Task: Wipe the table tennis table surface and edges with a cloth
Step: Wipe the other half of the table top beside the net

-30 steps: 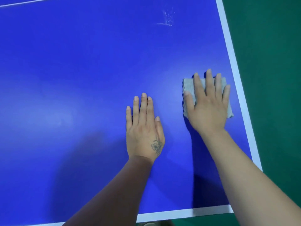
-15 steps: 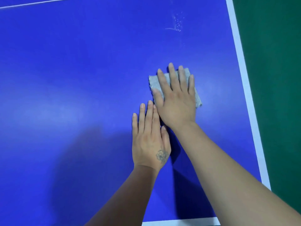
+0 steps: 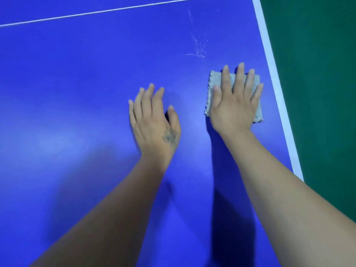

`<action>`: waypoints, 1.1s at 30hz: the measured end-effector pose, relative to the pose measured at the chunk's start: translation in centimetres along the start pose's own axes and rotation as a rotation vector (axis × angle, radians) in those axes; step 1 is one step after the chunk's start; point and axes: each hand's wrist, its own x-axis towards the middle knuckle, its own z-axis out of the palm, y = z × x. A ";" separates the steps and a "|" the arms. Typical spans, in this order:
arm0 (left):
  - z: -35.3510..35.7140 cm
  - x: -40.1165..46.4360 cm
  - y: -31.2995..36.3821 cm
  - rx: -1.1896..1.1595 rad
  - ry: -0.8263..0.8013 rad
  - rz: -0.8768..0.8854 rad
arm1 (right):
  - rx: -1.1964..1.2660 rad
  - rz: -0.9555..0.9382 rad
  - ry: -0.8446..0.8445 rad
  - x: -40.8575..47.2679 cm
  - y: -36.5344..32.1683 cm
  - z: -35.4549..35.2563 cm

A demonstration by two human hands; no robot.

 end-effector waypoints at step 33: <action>3.6 9.5 -1.6 0.284 -0.135 -0.107 | 0.070 -0.082 -0.039 11.5 -9.9 1.2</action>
